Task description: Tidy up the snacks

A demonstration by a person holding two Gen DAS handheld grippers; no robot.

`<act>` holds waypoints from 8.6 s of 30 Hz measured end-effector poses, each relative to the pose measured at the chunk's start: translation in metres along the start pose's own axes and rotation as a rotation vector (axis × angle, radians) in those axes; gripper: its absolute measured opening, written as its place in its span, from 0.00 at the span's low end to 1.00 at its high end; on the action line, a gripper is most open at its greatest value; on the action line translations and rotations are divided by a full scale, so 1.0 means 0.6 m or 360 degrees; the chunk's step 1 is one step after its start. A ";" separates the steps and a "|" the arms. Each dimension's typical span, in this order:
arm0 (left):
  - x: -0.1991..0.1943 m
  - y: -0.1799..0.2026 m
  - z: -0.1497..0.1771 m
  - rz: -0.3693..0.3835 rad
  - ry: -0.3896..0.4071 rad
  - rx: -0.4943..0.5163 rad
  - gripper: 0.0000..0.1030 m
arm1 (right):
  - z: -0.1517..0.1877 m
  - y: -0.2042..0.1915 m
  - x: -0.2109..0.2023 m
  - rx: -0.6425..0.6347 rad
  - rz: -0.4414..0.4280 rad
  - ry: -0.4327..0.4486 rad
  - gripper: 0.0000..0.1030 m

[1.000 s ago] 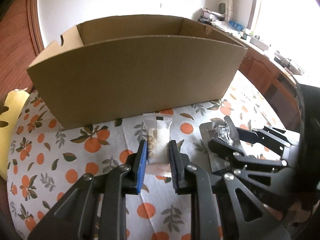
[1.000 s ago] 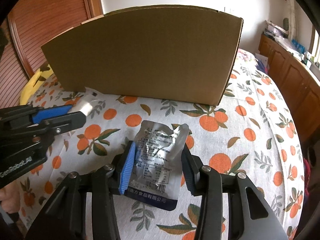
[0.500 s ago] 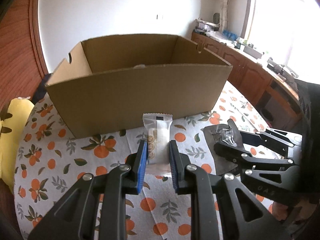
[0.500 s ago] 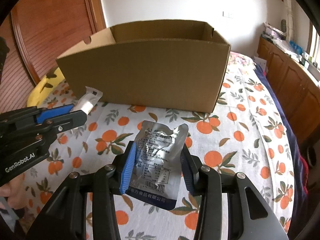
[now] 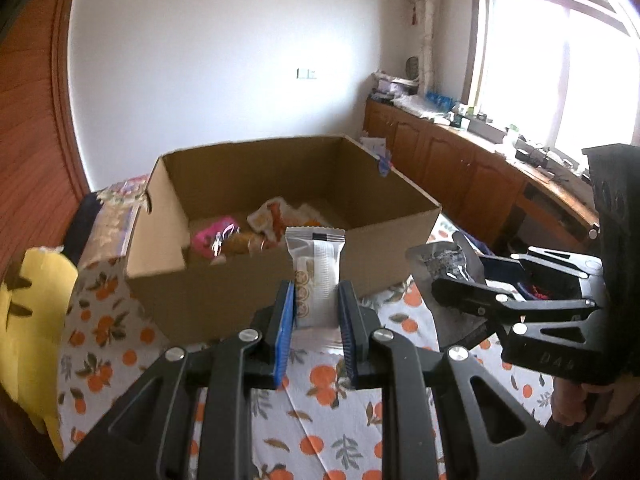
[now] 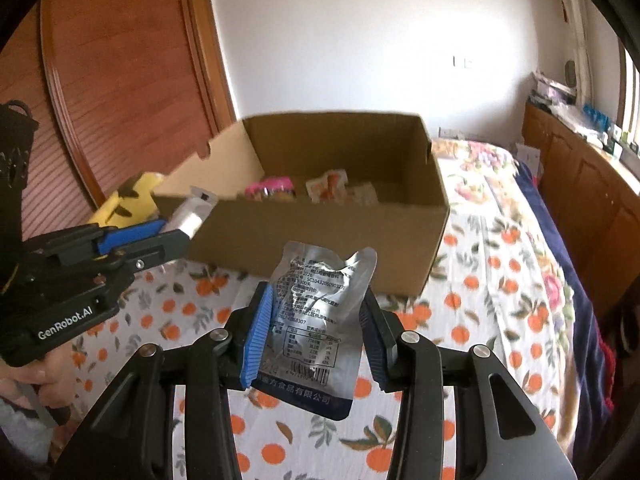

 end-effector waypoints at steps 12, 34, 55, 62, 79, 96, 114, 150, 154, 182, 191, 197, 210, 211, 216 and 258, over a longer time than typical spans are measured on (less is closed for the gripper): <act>0.062 -0.048 -0.071 -0.0040 0.0064 0.0048 0.19 | -0.095 0.020 0.022 -0.0047 0.0007 0.0124 0.04; 0.055 -0.058 -0.020 0.0004 0.0032 -0.0040 0.19 | 0.135 0.012 0.051 0.0039 -0.0129 -0.0360 0.48; -0.013 -0.048 -0.007 0.0014 0.0112 -0.0046 0.19 | 0.190 0.000 0.056 0.0278 -0.0217 -0.0420 0.61; -0.028 -0.046 -0.001 0.0011 0.0121 -0.0056 0.19 | 0.192 -0.031 0.060 0.0168 -0.0119 -0.0411 0.73; -0.040 -0.041 0.006 0.0007 0.0124 -0.0053 0.19 | 0.191 -0.063 0.053 0.0077 -0.0086 -0.0374 0.33; 0.004 -0.056 -0.042 -0.0028 0.0130 -0.0018 0.19 | 0.063 -0.033 -0.003 -0.0008 -0.0118 -0.0113 0.32; 0.143 -0.106 -0.088 -0.0116 0.0024 -0.0077 0.22 | -0.132 0.038 0.110 -0.0073 -0.0114 0.0058 0.32; -0.132 0.042 0.027 -0.0241 0.0109 0.0005 0.41 | -0.008 -0.046 -0.123 -0.0086 -0.0021 0.0191 0.49; -0.168 0.064 0.056 -0.0237 0.0122 0.0023 0.41 | 0.028 -0.059 -0.165 -0.0080 -0.0010 0.0217 0.49; -0.333 0.142 0.203 -0.0356 0.0255 -0.0003 0.68 | 0.180 -0.096 -0.318 -0.0014 0.0105 0.0380 1.00; -0.355 0.134 0.230 -0.0429 0.0309 -0.0062 0.96 | 0.197 -0.100 -0.340 0.0000 0.0169 0.0422 1.00; -0.373 0.135 0.231 -0.0475 0.0372 -0.0073 0.99 | 0.203 -0.095 -0.355 0.0036 0.0194 0.0451 1.00; -0.382 0.145 0.238 -0.0506 0.0397 -0.0056 1.00 | 0.205 -0.089 -0.366 0.0054 0.0224 0.0481 1.00; -0.382 0.145 0.238 -0.0506 0.0396 -0.0054 1.00 | 0.205 -0.088 -0.367 0.0053 0.0225 0.0482 1.00; -0.382 0.147 0.241 -0.0514 0.0394 -0.0050 1.00 | 0.209 -0.086 -0.371 0.0052 0.0233 0.0486 1.00; -0.395 0.144 0.248 -0.0602 0.0419 -0.0073 1.00 | 0.212 -0.089 -0.381 0.0052 0.0251 0.0492 1.00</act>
Point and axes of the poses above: each gripper's, at about its wrist camera, not at the fingertips, and x roughly the way its jaws point, y to its right, z to its underside, the point moved 1 cm from there along x, roughly the way its jaws point, and after that the axes turned 1 degree about y, right-handed, at the moved point
